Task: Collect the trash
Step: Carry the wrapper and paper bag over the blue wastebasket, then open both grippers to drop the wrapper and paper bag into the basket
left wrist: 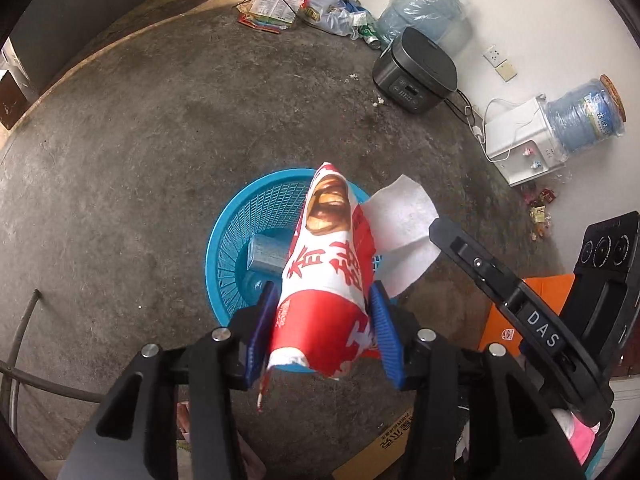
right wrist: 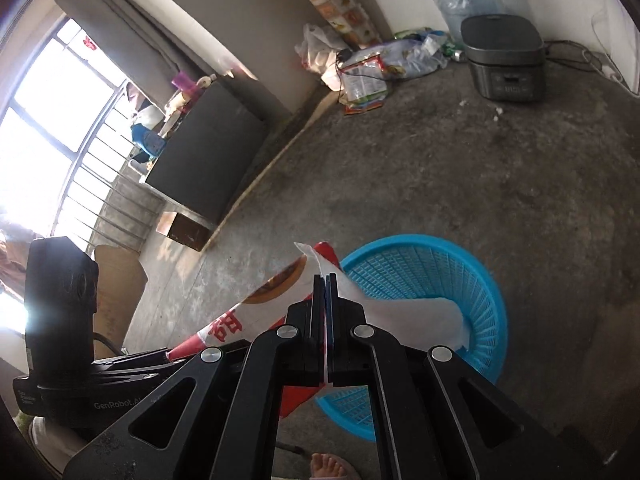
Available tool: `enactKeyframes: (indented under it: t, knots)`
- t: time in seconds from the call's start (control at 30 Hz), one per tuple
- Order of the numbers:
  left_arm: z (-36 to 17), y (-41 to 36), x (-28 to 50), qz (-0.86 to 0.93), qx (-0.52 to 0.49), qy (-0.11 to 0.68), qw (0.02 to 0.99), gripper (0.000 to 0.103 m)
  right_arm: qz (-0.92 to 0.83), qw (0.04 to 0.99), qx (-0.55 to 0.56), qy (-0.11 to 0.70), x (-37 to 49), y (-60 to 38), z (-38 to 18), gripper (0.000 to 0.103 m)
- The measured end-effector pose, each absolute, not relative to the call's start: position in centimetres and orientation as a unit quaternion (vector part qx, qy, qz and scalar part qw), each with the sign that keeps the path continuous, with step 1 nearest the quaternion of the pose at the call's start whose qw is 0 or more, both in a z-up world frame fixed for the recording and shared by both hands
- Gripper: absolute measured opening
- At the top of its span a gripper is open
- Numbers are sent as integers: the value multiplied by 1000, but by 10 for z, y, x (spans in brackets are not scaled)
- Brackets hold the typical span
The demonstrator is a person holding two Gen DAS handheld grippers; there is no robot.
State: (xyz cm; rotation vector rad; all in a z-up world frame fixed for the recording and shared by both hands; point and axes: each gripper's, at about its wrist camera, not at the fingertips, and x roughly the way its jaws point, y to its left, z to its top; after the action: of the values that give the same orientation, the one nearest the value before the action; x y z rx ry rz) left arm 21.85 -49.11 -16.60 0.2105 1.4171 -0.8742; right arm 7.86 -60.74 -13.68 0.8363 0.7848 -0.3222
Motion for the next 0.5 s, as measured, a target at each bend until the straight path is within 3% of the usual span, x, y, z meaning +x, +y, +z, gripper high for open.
enactKeyframes:
  t: [0.03,0.13,0.5]
  knots:
    - [-172,-494,220,-381,96,631,669,55,-158,819,403,377,80,-611,-146,6]
    - [-181,-494,224,-365,95,638,672,61,-186,795,412,405,78,-618,-166,36]
    - [-120,-456,232,-389,42,590,706,62,-202,802,412,382,60,-616,-151,36]
